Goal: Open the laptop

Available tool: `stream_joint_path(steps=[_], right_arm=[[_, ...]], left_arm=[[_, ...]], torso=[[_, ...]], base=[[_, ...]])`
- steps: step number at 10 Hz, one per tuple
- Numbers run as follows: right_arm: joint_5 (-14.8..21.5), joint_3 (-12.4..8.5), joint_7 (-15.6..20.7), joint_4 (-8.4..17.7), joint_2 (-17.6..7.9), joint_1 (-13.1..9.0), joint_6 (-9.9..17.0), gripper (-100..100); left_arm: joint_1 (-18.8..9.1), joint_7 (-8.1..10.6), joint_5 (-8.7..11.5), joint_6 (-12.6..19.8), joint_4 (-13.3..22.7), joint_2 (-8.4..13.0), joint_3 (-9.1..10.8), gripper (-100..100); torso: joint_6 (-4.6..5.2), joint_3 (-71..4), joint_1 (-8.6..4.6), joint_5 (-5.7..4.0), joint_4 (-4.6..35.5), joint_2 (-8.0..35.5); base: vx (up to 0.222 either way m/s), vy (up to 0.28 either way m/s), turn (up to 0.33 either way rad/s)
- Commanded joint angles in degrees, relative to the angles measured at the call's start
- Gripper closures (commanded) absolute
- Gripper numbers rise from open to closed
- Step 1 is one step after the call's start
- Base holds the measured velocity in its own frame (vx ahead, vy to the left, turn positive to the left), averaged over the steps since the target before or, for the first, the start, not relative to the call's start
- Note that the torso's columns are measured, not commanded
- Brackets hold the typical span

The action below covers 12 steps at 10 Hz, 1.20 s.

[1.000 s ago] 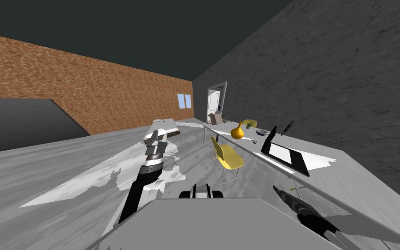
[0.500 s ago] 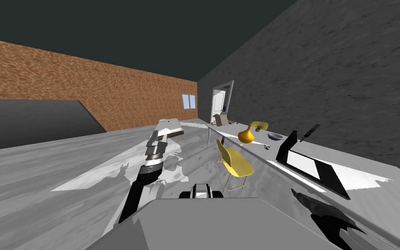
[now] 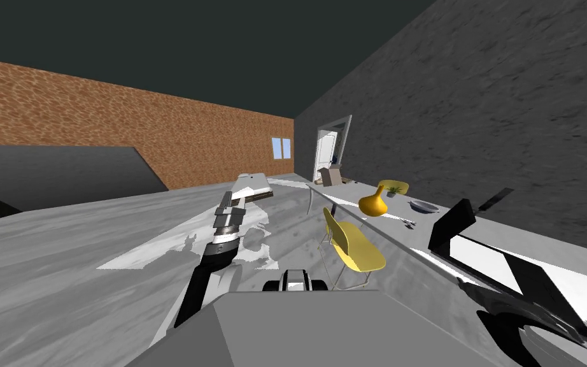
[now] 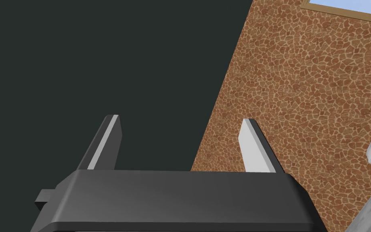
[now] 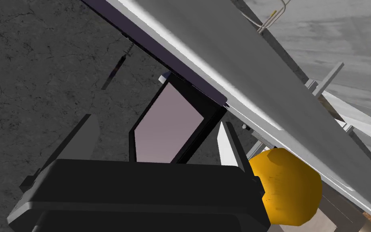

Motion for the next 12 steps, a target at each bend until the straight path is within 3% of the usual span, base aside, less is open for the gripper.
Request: stream_joint_path(steps=[1, 7, 10, 11, 12], right_arm=[[1.9, -1.5, 0.7, 1.0, -3.4, 0.6, 4.5, -100], [4.4, -3.7, 1.8, 3.1, -9.4, 0.9, 10.9, -100], [3.9, -4.0, 2.1, 3.1, -9.9, 0.9, 10.9, -100], [3.9, -4.0, 2.1, 3.1, -9.9, 0.9, 10.9, 100], [4.2, -4.6, 0.3, 3.3, -8.4, -1.3, 10.3, 100]], left_arm=[[0.0, 0.0, 0.0, 0.0, 0.0, 0.0, 0.0, 0], [0.0, 0.0, 0.0, 0.0, 0.0, 0.0, 0.0, 0], [0.0, 0.0, 0.0, 0.0, 0.0, 0.0, 0.0, 0], [0.0, 0.0, 0.0, 0.0, 0.0, 0.0, 0.0, 0], [0.0, 0.0, 0.0, 0.0, 0.0, 0.0, 0.0, 0]], torso=[[0.0, -0.1, 0.0, 0.01, 0.0, -0.1], [0.02, 0.0, -0.06, -0.02, 0.0, -0.1], [0.05, 0.0, -0.04, -0.02, 0.0, 0.0], [0.03, 0.0, -0.04, -0.01, 0.0, 0.1], [0.02, 0.0, -0.04, -0.01, 0.0, 0.0]], base=[[0.083, -0.013, 0.155], [0.068, 0.005, 0.098], [0.03, 0.001, 0.025], [0.0, 0.0, 0.0], [-0.087, -0.022, 0.009]])
